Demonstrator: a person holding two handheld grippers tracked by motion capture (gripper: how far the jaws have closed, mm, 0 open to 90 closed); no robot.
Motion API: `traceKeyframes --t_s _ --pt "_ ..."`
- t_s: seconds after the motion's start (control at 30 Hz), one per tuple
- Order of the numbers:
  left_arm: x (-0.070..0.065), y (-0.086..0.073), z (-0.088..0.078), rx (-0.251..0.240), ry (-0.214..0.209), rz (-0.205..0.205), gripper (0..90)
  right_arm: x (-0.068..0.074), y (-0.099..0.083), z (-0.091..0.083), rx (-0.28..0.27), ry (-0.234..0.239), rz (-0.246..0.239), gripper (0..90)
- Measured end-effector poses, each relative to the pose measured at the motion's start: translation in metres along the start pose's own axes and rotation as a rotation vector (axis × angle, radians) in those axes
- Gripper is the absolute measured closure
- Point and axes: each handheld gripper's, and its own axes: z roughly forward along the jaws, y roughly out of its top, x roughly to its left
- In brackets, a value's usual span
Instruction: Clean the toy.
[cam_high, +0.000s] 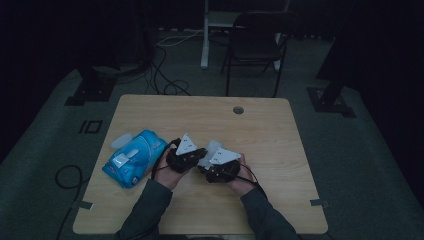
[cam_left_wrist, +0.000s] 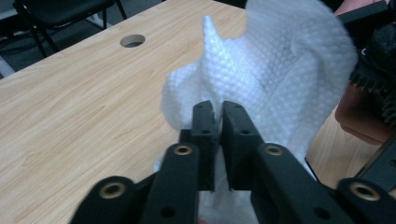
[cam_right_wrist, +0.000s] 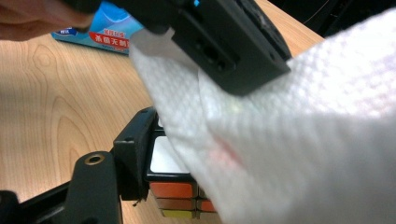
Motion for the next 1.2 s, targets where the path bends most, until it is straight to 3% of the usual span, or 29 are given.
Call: traceKeyframes --t_s 0.2,0.67,0.93,1.2 --pt "-0.001 0.001 0.001 -0.007 0.022 -0.006 87.8 0.000 0.000 -0.002 -0.003 0.005 -0.008 33.9" --pt "-0.023 0.006 0.000 -0.009 -0.090 0.085 87.9 -0.006 0.002 -0.005 -0.013 -0.016 0.004 33.9" --pt "-0.016 0.004 -0.003 -0.007 -0.053 0.078 88.1 -0.005 0.001 -0.007 -0.006 -0.032 -0.005 34.0" --pt "-0.004 0.003 -0.006 -0.017 -0.015 0.037 88.4 0.000 0.002 -0.009 -0.005 -0.032 -0.045 34.0"
